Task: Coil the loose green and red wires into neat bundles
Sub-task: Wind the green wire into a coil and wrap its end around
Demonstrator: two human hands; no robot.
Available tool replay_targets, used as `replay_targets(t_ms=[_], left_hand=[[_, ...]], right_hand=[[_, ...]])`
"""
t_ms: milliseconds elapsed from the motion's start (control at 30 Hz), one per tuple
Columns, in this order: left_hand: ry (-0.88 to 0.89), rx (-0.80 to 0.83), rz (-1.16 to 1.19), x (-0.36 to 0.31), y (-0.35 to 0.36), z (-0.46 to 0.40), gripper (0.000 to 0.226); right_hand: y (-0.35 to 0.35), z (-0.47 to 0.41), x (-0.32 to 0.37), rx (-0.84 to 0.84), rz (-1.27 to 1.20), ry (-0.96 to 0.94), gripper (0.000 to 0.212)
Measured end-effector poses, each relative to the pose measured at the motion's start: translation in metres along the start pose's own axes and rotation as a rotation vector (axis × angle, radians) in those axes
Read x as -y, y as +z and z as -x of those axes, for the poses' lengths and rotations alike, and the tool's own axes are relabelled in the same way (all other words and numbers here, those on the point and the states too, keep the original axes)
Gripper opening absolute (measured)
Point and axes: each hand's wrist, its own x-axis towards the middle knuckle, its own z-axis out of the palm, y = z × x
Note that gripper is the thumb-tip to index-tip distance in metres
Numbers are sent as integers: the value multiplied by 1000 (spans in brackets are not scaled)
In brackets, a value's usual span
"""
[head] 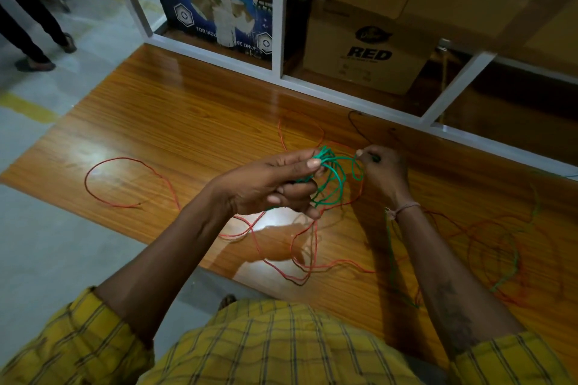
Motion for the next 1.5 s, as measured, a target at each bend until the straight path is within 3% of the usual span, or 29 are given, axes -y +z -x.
replay_targets(t_ms=[100, 233, 333, 467, 567, 633, 767, 933, 1033, 1167, 1267, 1367, 1500], left_hand=[[9, -80, 60, 3, -9, -4, 22], [5, -174, 81, 6, -14, -12, 24], [3, -224, 92, 4, -15, -18, 23], [2, -256, 98, 3, -19, -22, 23], [-1, -262, 106, 1, -23, -23, 23], [2, -253, 102, 0, -24, -22, 23], [2, -257, 97, -2, -22, -23, 24], [3, -276, 88, -2, -20, -24, 24], [14, -281, 86, -1, -21, -24, 24], [54, -290, 169, 2, -24, -23, 24], [91, -280, 318, 1, -27, -21, 25], [146, -203, 510, 0, -26, -22, 28], [253, -147, 678, 2, -21, -31, 33]], right_hand=[[-3, 5, -2, 97, -26, -117, 6], [-10, 16, 0, 108, 156, -385, 20], [-21, 24, 8, 114, 125, -466, 24], [-36, 28, 19, 291, -213, -330, 24], [-49, 31, 17, 447, -527, -220, 38], [-54, 33, 12, 526, -660, -199, 32], [-58, 32, 9, 525, -702, -175, 26], [-63, 37, 26, 678, -787, -83, 32], [-57, 40, 31, 671, -766, -68, 21], [-54, 38, 27, 709, -954, 91, 18], [-47, 39, 19, 688, -850, 132, 28], [-30, 42, 15, 580, -569, 42, 29], [-8, 50, 21, 513, -409, -91, 27]])
